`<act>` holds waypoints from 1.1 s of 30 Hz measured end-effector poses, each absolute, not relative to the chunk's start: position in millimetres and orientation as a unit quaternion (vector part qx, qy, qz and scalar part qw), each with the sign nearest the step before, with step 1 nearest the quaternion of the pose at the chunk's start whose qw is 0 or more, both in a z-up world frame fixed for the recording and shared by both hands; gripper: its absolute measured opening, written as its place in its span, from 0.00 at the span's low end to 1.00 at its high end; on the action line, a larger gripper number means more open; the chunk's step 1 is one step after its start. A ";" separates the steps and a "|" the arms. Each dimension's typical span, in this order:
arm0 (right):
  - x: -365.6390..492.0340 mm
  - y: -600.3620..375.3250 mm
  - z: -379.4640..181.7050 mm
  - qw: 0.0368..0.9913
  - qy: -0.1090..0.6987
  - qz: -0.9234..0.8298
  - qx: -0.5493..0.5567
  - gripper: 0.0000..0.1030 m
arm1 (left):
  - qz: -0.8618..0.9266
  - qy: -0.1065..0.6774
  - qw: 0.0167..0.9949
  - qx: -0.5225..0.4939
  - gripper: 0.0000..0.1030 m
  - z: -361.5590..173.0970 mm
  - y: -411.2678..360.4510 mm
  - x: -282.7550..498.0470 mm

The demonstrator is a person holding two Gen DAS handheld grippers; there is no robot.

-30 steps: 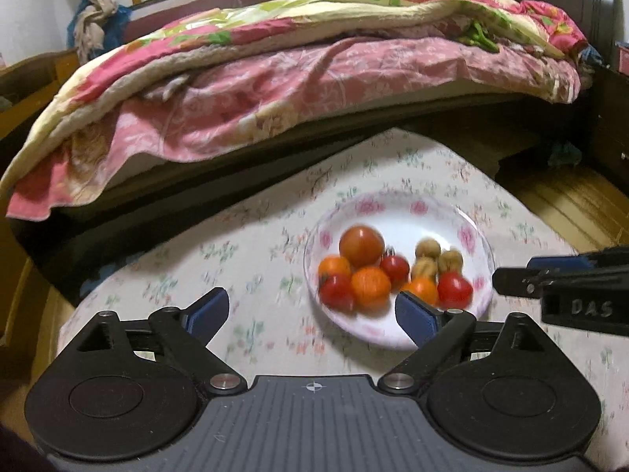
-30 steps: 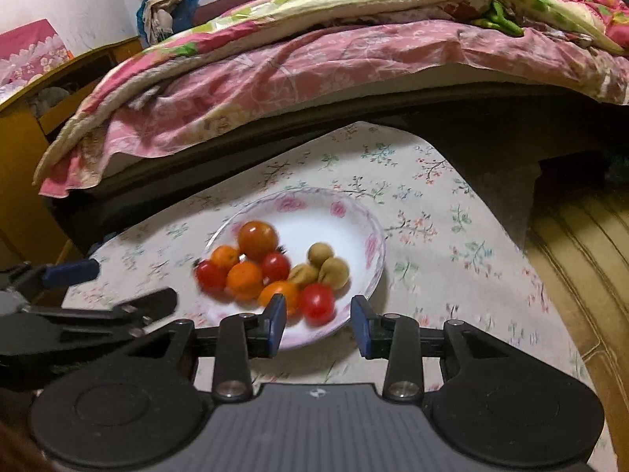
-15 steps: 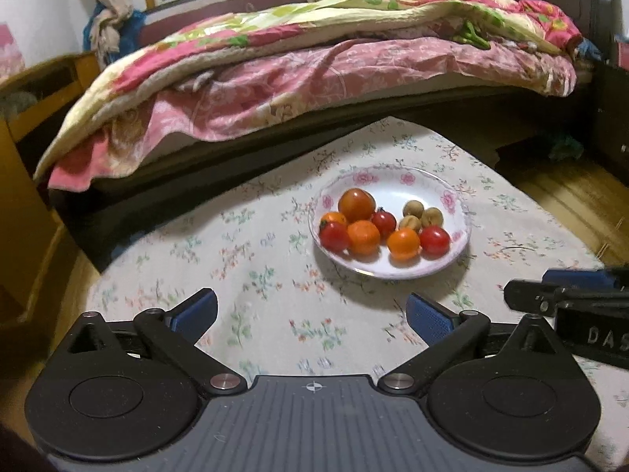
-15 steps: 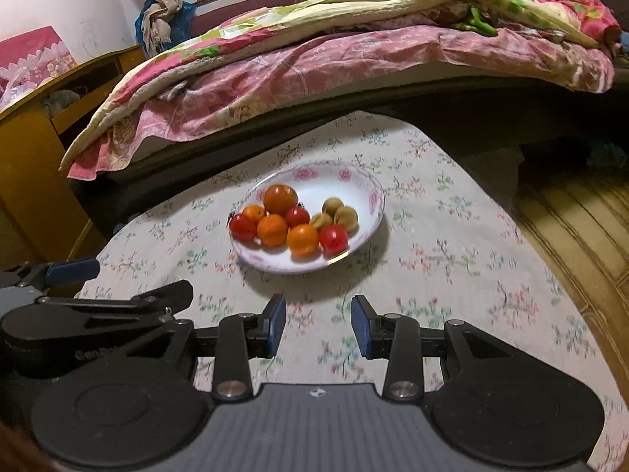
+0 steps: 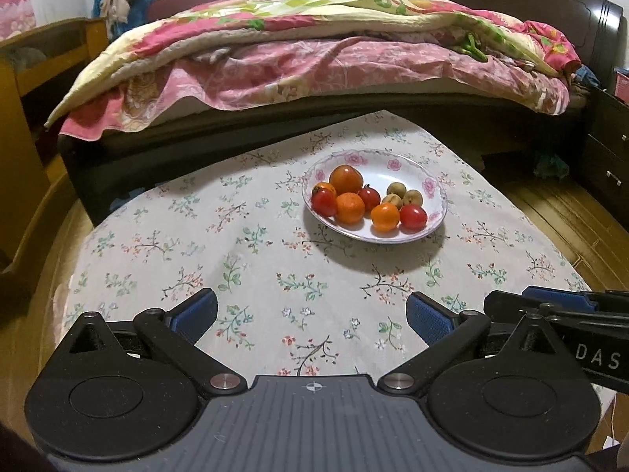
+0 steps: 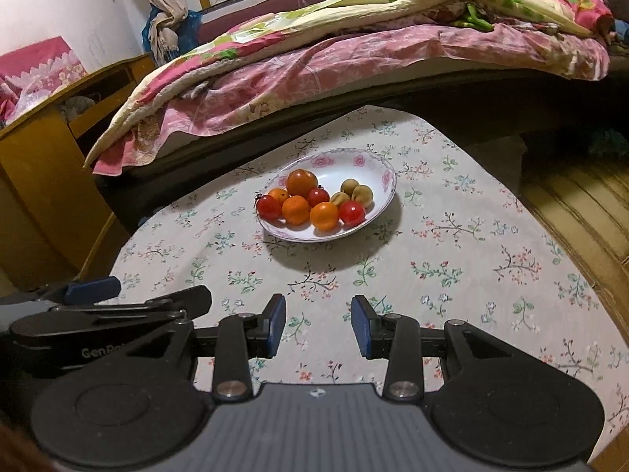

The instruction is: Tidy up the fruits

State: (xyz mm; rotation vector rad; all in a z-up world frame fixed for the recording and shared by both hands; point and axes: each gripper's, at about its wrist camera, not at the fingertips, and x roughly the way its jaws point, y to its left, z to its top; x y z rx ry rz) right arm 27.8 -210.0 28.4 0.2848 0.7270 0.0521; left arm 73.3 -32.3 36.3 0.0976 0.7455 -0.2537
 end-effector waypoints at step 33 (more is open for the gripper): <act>8.4 -199.7 28.5 0.924 0.349 0.037 0.148 0.38 | -0.110 0.343 0.932 0.052 1.00 38.3 -23.3 49.3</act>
